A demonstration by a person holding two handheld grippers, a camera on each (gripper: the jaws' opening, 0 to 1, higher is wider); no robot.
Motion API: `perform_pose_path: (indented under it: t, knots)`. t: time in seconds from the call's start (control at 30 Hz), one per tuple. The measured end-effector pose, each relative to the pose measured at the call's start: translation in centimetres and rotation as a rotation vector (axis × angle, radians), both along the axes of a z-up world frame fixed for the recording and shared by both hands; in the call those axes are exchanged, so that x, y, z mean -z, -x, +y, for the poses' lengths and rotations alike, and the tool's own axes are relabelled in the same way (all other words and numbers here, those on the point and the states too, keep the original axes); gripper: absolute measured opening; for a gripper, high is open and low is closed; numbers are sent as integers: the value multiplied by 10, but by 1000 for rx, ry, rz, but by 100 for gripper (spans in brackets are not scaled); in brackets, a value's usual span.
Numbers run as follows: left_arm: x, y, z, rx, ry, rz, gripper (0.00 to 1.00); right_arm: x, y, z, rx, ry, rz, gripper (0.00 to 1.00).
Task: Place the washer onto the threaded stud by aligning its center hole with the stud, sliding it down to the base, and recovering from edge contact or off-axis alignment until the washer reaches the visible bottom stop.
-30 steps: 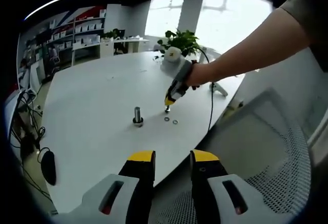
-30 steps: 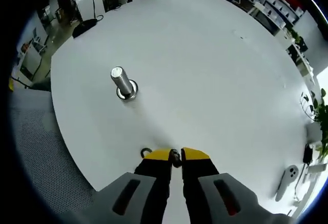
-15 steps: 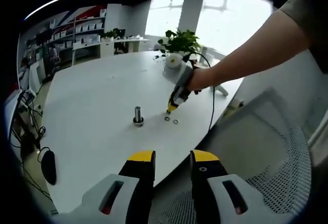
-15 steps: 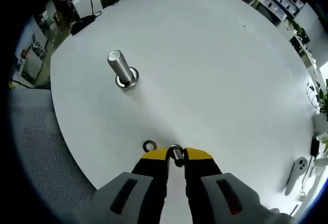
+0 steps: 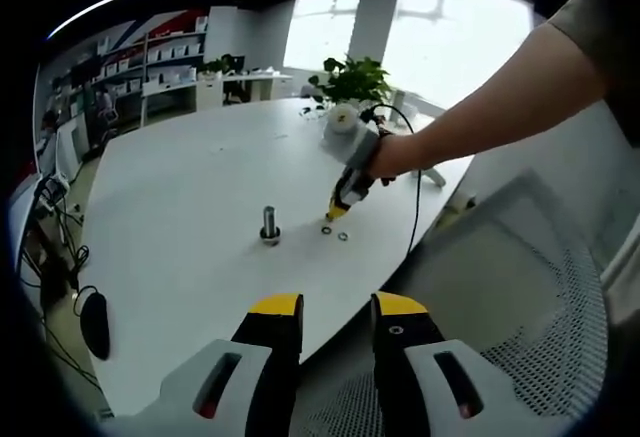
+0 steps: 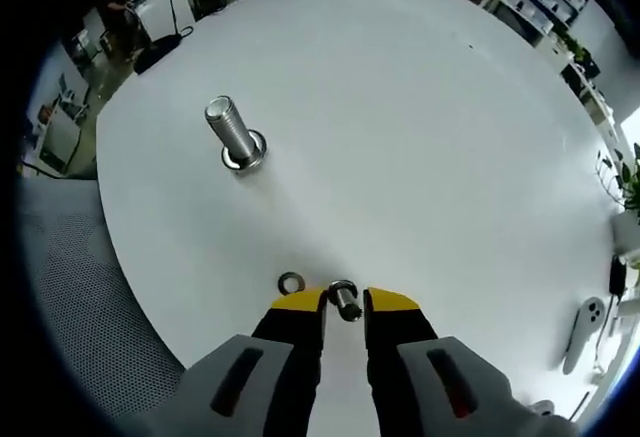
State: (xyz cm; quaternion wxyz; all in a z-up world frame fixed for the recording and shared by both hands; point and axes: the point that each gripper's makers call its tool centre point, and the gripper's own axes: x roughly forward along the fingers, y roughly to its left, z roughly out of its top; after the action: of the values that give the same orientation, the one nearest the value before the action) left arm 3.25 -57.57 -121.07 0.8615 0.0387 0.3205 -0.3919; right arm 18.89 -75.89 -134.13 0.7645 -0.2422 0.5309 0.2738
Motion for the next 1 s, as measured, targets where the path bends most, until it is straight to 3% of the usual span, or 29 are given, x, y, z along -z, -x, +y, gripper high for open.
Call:
perform_pose_path:
  t: [0.17, 0.4, 0.6, 1.0]
  knots:
    - [0, 0, -1, 4, 3, 0, 25, -4, 6, -10, 5, 1, 6, 19]
    - [-1, 0, 0, 3, 4, -3, 25, 10, 25, -19, -3, -6, 60, 23]
    - [-1, 1, 0, 4, 4, -4, 25, 19, 38, -9, -27, -30, 86, 24]
    - [0, 0, 1, 2, -3, -5, 25, 33, 39, 1, -45, -4, 87, 22]
